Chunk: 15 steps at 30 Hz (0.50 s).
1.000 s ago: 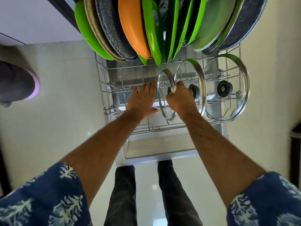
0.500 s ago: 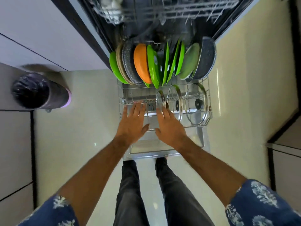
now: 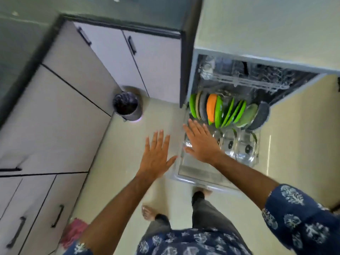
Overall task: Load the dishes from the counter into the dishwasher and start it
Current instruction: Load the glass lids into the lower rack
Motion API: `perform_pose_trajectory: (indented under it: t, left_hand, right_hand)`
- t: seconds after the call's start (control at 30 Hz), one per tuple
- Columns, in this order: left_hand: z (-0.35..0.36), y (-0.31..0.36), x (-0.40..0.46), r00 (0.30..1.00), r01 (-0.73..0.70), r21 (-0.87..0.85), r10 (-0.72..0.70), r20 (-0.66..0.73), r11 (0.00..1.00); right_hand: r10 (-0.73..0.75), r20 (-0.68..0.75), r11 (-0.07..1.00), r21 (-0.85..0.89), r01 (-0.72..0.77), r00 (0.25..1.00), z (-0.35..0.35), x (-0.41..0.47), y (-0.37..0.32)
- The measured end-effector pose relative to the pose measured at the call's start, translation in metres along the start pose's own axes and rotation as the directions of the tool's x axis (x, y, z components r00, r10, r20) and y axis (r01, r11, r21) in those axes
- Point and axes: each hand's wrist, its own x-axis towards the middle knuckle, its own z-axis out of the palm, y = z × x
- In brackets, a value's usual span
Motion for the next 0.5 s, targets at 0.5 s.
perform_pose_trajectory:
  t: [0.5]
  left_hand:
    - [-0.088,-0.340,-0.221,0.799,0.534,-0.033,-0.517,-0.307,0.845]
  right_hand:
    - [-0.477,-0.155,0.875,-0.176,0.450,0.865,-0.101,0.132,-0.377]
